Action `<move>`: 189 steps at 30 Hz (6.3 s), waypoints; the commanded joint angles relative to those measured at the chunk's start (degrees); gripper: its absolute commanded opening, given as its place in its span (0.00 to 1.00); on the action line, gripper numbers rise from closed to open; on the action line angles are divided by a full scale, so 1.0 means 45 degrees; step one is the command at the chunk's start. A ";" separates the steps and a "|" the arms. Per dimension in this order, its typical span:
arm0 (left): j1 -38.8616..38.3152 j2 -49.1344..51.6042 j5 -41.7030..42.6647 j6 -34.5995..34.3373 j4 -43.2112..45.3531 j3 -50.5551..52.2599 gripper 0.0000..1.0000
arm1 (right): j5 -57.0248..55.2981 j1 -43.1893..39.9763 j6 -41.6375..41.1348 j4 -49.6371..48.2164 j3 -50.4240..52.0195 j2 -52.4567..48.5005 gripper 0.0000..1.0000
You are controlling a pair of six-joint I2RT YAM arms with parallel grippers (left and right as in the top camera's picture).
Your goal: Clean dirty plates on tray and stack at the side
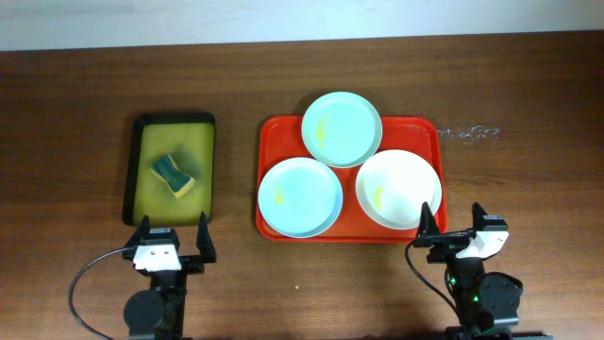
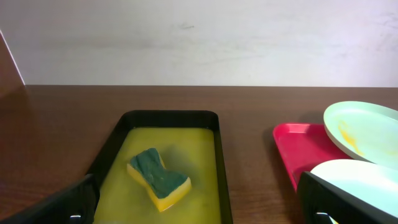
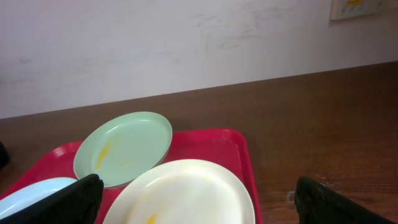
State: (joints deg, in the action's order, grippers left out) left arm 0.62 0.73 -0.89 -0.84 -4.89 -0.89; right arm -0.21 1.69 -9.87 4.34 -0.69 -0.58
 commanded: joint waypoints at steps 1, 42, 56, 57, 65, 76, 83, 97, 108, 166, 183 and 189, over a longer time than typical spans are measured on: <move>0.0063 -0.0097 0.0146 0.0248 0.0015 0.0083 0.99 | -0.0107 0.0034 0.0136 0.0083 0.0083 0.0083 0.99; 0.0068 0.8636 1.0637 0.0991 -0.6547 -1.2983 0.99 | -0.0107 0.0034 0.0136 0.0083 0.0083 0.0083 0.99; 0.1151 1.8593 0.2497 -0.1520 -1.2327 -1.8695 0.99 | -0.0107 0.0034 0.0136 0.0083 0.0083 0.0083 0.99; 0.1156 1.9001 0.2259 -0.1583 -1.2298 -1.8695 0.99 | -0.0107 0.0034 0.0136 0.0083 0.0083 0.0083 0.99; 0.1486 2.2858 0.1229 -0.4629 -1.1191 -1.8695 0.84 | -0.0107 0.0034 0.0136 0.0083 0.0083 0.0083 0.99; 0.1477 2.6209 0.0024 -0.5668 -1.0273 -1.8661 0.68 | -0.0107 0.0034 0.0136 0.0083 0.0083 0.0083 0.99; 0.1481 2.6364 0.0393 -0.5663 -1.0744 -1.8569 0.00 | -0.0107 0.0034 0.0136 0.0083 0.0083 0.0083 0.99; 0.1486 2.6335 -0.0423 -0.5615 -0.9904 -1.8593 0.00 | -0.0107 0.0034 0.0136 0.0083 0.0083 0.0083 0.99; 0.1481 2.5475 -0.0087 -0.5610 -1.5266 -2.3999 0.00 | -0.0107 0.0034 0.0136 0.0083 0.0083 0.0083 0.99; -0.7106 2.3907 0.0330 -0.6761 -0.5814 -1.4974 0.00 | 0.4240 0.0034 -0.6902 -0.8544 -0.0797 0.0015 0.99; -0.7106 2.3907 0.0345 -0.6761 -0.5872 -1.4974 0.00 | 0.8179 0.2599 -0.2297 0.4012 -1.1366 -2.0181 0.45; -0.7106 2.3907 0.0389 -0.6761 -0.5965 -1.4974 0.00 | 0.5625 0.3220 -0.2851 0.3016 -1.1346 -2.1323 0.45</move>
State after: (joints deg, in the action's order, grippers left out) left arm -31.07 108.18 1.02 -30.96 -31.42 -68.45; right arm 30.46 15.16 -22.35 18.11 -51.55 -95.42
